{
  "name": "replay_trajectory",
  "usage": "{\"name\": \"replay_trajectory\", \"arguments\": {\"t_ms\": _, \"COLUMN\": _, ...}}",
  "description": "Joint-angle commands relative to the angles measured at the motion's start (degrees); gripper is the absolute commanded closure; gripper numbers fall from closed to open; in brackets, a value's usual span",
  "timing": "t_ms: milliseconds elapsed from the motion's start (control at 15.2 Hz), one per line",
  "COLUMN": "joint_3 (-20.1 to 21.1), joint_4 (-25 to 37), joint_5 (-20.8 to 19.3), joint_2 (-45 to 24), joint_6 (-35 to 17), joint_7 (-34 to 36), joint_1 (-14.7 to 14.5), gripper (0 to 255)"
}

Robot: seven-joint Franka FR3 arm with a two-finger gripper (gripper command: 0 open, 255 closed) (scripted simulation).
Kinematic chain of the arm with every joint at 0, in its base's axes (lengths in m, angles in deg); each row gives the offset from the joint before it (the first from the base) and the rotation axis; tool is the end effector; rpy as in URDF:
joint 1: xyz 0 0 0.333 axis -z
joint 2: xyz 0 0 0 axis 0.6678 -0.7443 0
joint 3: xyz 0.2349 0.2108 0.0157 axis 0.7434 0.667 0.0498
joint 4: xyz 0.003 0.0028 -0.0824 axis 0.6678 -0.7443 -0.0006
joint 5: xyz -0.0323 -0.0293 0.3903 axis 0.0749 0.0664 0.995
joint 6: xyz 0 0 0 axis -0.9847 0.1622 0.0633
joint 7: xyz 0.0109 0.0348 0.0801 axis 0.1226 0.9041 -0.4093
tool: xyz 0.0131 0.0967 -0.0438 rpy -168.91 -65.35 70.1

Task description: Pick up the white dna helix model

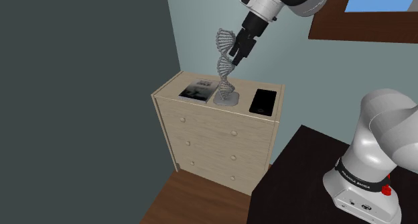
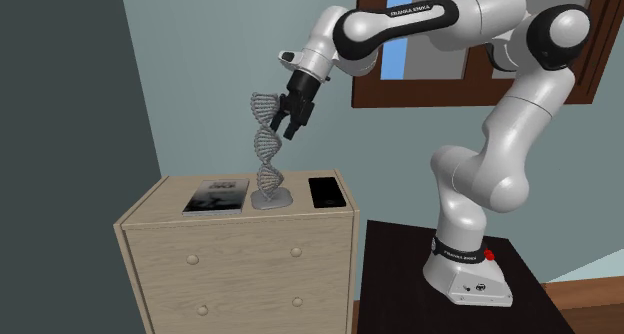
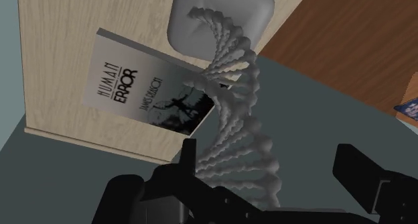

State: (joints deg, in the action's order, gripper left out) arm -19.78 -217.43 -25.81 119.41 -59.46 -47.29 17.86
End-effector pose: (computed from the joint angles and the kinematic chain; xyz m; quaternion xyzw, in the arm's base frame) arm 0.4273 0.0175 0.5618 -0.8879 -0.3665 -0.2556 0.1093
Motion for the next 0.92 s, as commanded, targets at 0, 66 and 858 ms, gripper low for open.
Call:
{"name": "replay_trajectory", "arguments": {"t_ms": 0, "joint_3": -0.4, "joint_4": -1.3, "joint_5": 0.3, "joint_2": -0.1, "joint_6": -1.5, "joint_7": -0.8, "joint_1": -0.2, "gripper": 0}}
{"name": "replay_trajectory", "arguments": {"t_ms": 66, "joint_3": -0.5, "joint_4": -2.0, "joint_5": 0.4, "joint_2": -0.2, "joint_6": -2.2, "joint_7": -1.1, "joint_1": -0.2, "gripper": 0}}
{"name": "replay_trajectory", "arguments": {"t_ms": 858, "joint_3": -0.7, "joint_4": -3.0, "joint_5": 0.6, "joint_2": -0.3, "joint_6": -3.2, "joint_7": -1.6, "joint_1": -0.3, "gripper": 255}}
